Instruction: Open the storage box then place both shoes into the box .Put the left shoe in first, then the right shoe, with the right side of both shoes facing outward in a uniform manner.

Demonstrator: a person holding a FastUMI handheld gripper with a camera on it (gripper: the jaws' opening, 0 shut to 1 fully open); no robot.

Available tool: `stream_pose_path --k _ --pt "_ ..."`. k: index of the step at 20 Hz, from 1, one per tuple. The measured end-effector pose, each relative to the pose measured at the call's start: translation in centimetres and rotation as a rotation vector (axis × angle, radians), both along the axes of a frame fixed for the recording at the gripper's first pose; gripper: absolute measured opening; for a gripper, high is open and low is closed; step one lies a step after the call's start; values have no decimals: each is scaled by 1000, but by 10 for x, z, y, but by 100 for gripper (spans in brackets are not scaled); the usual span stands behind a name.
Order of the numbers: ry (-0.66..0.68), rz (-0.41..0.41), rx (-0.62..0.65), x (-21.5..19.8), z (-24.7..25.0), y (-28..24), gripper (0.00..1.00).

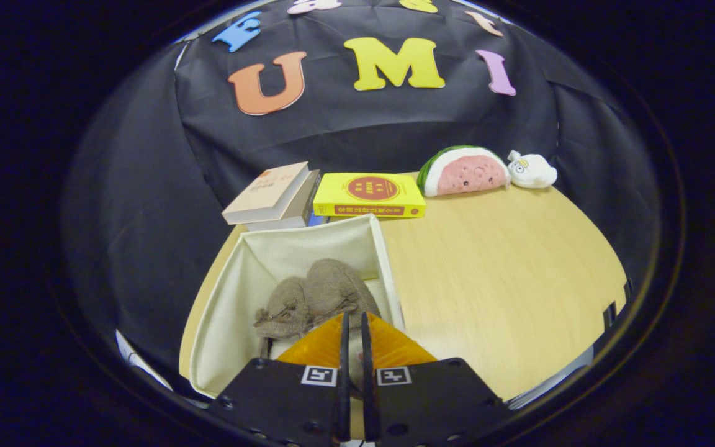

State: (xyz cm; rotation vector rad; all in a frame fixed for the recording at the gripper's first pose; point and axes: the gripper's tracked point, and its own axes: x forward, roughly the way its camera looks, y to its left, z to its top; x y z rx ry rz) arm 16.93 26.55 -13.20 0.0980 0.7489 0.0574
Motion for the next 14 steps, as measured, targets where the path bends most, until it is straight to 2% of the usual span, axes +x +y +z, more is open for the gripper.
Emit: stream_pose_path --k 3,8,11,14 --pt "-48 18 -8 -4 15 -6 20" --pt "-214 -4 -62 -13 59 -39 42" --pt "-328 4 -66 -24 90 -61 45" --pt "-410 9 -48 -46 113 -81 76"
